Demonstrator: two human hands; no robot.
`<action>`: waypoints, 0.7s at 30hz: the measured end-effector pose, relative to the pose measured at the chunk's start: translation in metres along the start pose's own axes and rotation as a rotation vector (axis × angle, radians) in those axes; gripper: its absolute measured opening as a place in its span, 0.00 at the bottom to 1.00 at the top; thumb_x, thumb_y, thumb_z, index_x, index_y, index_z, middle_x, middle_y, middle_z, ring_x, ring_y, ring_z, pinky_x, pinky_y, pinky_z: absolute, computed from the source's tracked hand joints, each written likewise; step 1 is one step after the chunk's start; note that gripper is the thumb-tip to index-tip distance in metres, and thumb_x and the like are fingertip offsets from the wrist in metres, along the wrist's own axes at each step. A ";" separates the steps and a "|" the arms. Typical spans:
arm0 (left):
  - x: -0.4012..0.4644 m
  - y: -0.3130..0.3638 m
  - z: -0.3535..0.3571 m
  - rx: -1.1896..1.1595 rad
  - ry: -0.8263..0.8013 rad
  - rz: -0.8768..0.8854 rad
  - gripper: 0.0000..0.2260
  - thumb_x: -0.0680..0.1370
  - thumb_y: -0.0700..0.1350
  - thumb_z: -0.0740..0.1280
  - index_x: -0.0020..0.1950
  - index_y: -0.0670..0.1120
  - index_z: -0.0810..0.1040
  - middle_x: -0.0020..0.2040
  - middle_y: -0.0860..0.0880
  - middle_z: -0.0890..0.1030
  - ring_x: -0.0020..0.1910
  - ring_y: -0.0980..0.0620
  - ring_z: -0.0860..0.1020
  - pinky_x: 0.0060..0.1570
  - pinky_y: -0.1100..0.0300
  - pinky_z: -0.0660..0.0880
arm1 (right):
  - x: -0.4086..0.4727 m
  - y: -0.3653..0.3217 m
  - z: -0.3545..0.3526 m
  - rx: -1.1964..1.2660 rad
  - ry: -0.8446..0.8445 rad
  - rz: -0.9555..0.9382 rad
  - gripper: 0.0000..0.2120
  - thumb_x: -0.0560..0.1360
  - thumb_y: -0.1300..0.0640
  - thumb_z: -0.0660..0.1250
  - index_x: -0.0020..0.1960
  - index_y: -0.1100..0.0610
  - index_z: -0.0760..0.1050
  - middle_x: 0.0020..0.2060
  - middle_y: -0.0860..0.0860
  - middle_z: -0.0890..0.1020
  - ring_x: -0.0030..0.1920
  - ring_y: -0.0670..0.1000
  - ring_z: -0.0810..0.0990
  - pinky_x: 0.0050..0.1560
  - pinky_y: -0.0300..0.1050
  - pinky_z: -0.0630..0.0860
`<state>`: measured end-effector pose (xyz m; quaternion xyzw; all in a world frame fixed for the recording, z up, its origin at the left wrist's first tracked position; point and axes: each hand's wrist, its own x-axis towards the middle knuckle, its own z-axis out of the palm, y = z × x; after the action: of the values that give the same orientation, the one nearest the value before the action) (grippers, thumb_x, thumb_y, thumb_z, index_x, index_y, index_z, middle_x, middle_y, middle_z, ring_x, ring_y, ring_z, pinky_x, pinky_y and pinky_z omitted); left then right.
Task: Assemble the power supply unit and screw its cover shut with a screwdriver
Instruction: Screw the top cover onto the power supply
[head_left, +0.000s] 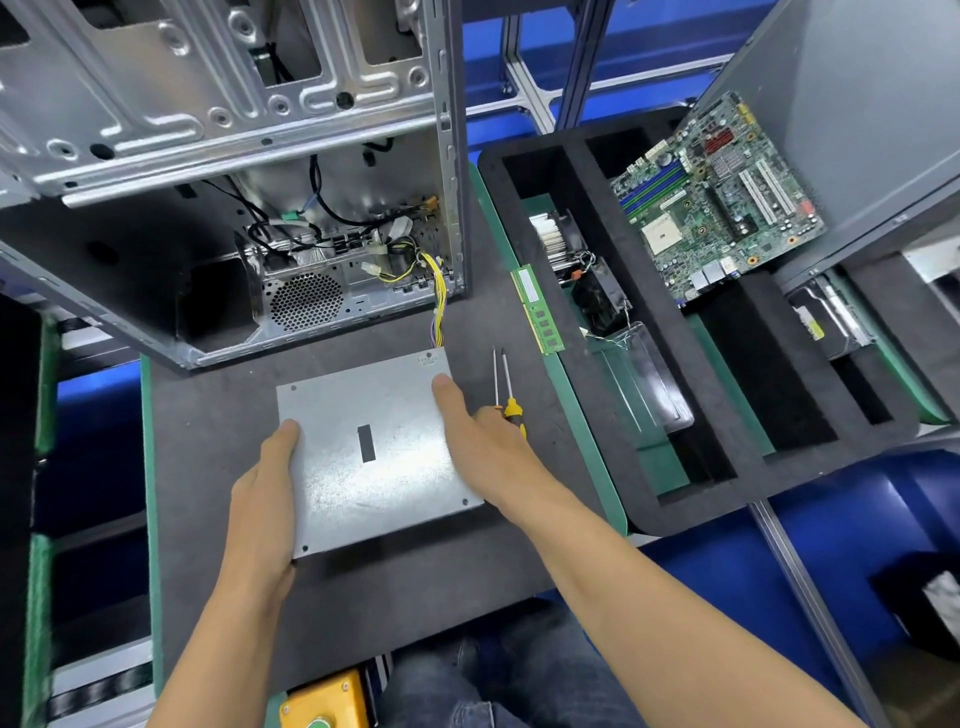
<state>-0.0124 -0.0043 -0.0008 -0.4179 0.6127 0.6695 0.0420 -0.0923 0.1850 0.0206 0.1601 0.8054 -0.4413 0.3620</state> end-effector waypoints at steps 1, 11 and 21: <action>0.000 0.001 0.000 0.001 -0.009 0.003 0.20 0.70 0.68 0.64 0.46 0.56 0.87 0.47 0.49 0.87 0.41 0.48 0.86 0.39 0.54 0.78 | 0.000 -0.001 0.000 0.012 -0.007 0.007 0.49 0.68 0.21 0.44 0.71 0.58 0.67 0.55 0.49 0.72 0.56 0.52 0.72 0.51 0.50 0.67; 0.005 -0.002 0.002 0.045 0.023 -0.017 0.21 0.70 0.69 0.61 0.42 0.57 0.85 0.43 0.50 0.87 0.38 0.49 0.86 0.41 0.51 0.78 | 0.001 0.005 0.015 0.183 0.131 -0.113 0.28 0.74 0.30 0.53 0.55 0.54 0.69 0.49 0.47 0.77 0.51 0.50 0.76 0.45 0.47 0.72; 0.016 0.008 0.017 0.080 0.054 0.006 0.22 0.79 0.67 0.59 0.52 0.52 0.82 0.43 0.56 0.87 0.39 0.53 0.86 0.31 0.58 0.80 | 0.014 -0.005 0.013 0.253 -0.020 -0.215 0.29 0.82 0.37 0.45 0.74 0.51 0.67 0.73 0.49 0.70 0.73 0.51 0.65 0.65 0.43 0.58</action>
<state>-0.0353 0.0009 -0.0059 -0.4320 0.6412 0.6329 0.0401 -0.0984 0.1704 0.0087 0.1128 0.7521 -0.5771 0.2976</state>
